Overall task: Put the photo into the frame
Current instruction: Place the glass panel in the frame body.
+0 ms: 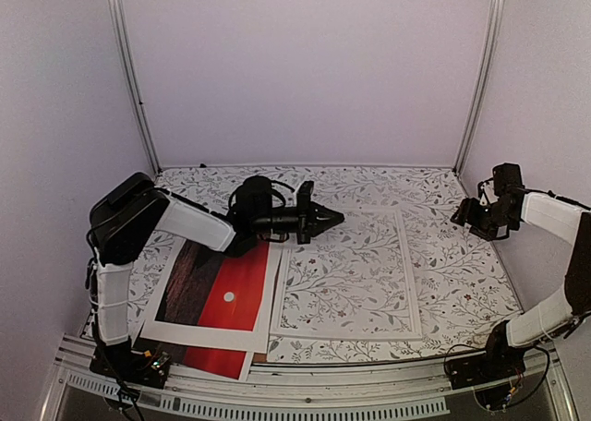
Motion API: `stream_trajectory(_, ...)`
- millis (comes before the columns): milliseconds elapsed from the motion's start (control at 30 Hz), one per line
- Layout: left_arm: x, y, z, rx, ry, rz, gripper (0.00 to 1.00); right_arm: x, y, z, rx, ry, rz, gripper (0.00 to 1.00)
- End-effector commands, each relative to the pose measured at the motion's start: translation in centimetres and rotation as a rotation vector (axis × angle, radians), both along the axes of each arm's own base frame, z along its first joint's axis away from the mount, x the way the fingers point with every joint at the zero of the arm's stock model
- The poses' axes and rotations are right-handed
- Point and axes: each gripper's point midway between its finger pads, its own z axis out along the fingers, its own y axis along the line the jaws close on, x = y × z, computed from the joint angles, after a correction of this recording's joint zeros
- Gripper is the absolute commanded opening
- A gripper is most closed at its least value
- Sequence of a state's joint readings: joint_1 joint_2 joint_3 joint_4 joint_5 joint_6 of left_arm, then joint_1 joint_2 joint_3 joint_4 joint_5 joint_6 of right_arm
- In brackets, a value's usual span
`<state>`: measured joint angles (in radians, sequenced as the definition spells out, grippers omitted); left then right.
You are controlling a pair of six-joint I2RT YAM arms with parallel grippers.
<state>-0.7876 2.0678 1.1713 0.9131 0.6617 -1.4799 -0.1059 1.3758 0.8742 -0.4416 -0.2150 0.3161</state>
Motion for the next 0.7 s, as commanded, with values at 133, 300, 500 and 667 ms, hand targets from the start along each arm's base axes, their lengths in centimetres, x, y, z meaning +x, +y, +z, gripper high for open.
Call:
stream_trajectory(133, 1.4, 0.4, -4.1, 0.17, -0.045, -0.009, 0.0, 0.5, -0.1, 1.3, -0.005, -0.034, 0.012, 0.7)
stream_trajectory(300, 2.3, 1.4, -6.1, 0.271, -0.08, -0.015, 0.0, 0.4, 0.2, 1.1, 0.006, -0.033, 0.021, 0.7)
stream_trajectory(500, 3.3, 2.1, -7.8, 0.381, -0.121, -0.018, 0.0, 0.3, 0.5, 0.7, 0.017, -0.029, 0.033, 0.7)
stream_trajectory(667, 3.9, 2.6, -8.6, 0.417, -0.134, -0.008, 0.0, 0.3, 0.7, 0.4, 0.027, -0.026, 0.041, 0.7)
